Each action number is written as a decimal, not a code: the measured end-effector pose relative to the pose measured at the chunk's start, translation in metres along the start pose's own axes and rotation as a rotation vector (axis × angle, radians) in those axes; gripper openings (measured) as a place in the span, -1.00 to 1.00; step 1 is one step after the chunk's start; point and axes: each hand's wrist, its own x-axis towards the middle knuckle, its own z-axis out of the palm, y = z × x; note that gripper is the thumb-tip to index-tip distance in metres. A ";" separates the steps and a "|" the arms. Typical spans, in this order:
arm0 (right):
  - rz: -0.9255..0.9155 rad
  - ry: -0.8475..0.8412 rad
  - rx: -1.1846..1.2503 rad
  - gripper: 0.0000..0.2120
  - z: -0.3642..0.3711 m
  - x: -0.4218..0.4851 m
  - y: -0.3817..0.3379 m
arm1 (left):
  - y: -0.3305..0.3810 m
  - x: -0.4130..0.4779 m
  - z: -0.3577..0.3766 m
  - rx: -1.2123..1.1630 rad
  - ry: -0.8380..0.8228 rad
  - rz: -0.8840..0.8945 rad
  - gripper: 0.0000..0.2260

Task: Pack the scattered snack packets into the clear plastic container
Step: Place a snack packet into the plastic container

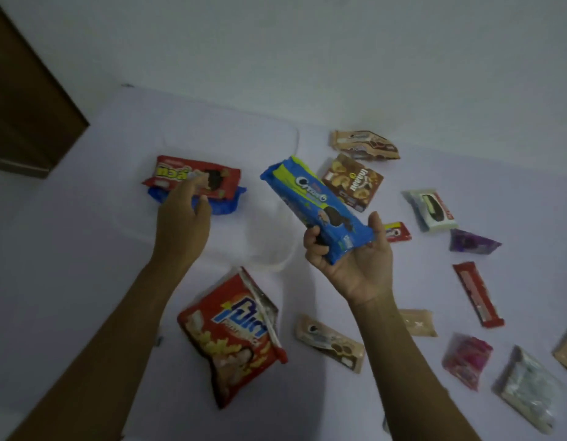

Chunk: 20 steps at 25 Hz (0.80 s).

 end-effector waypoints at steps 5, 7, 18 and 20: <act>0.210 -0.005 -0.096 -0.26 0.014 0.050 0.035 | -0.054 0.012 -0.054 0.106 0.202 -0.066 -0.71; 0.284 0.031 -0.149 -0.33 0.016 0.071 0.047 | -0.079 0.018 -0.065 0.140 0.217 -0.144 -0.69; 0.284 0.699 -0.893 -0.85 0.020 0.160 0.100 | -0.125 0.026 -0.059 0.091 -0.031 -0.259 -0.62; 0.227 0.845 -1.167 -0.70 0.011 0.166 0.102 | -0.124 0.026 -0.059 0.091 -0.010 -0.267 -0.62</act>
